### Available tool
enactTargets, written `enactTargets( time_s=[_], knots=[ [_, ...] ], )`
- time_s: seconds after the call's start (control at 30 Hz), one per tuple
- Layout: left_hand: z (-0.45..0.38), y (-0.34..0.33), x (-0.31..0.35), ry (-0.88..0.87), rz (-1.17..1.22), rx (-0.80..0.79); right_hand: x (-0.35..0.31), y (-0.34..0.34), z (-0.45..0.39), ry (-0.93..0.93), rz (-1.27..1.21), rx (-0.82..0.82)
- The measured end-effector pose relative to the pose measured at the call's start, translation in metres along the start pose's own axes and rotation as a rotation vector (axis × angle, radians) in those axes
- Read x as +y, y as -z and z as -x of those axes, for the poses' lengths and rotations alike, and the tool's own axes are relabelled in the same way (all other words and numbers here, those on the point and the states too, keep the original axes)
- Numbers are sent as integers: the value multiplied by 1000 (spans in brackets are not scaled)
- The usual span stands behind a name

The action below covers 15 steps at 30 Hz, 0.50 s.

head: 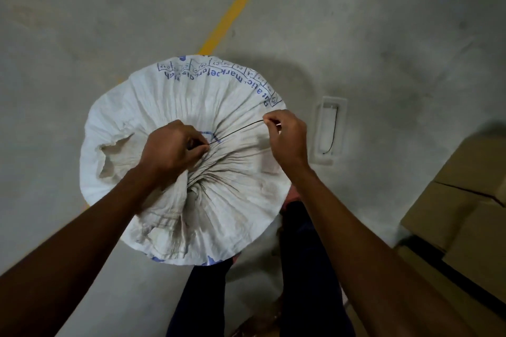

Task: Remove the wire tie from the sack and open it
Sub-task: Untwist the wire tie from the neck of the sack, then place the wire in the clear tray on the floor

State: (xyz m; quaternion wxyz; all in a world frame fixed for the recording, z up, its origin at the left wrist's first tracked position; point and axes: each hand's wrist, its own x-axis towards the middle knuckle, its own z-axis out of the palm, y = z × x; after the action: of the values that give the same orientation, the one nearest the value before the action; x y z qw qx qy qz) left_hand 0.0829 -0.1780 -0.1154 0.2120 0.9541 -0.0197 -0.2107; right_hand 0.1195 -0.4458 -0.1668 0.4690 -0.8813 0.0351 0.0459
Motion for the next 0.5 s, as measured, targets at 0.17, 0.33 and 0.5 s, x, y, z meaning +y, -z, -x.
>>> enactTargets(
  time_s=[0.17,0.33,0.5],
  knots=[
    [-68,-14,60,-167,50,37,48,63,-16,-194,17,110],
    [-143,-107,175,-58,289,51,103,114,-26,-604,-130,128],
    [-186,-227,250,4,364,-25,203,136,-37,-668,-31,158]
  ],
)
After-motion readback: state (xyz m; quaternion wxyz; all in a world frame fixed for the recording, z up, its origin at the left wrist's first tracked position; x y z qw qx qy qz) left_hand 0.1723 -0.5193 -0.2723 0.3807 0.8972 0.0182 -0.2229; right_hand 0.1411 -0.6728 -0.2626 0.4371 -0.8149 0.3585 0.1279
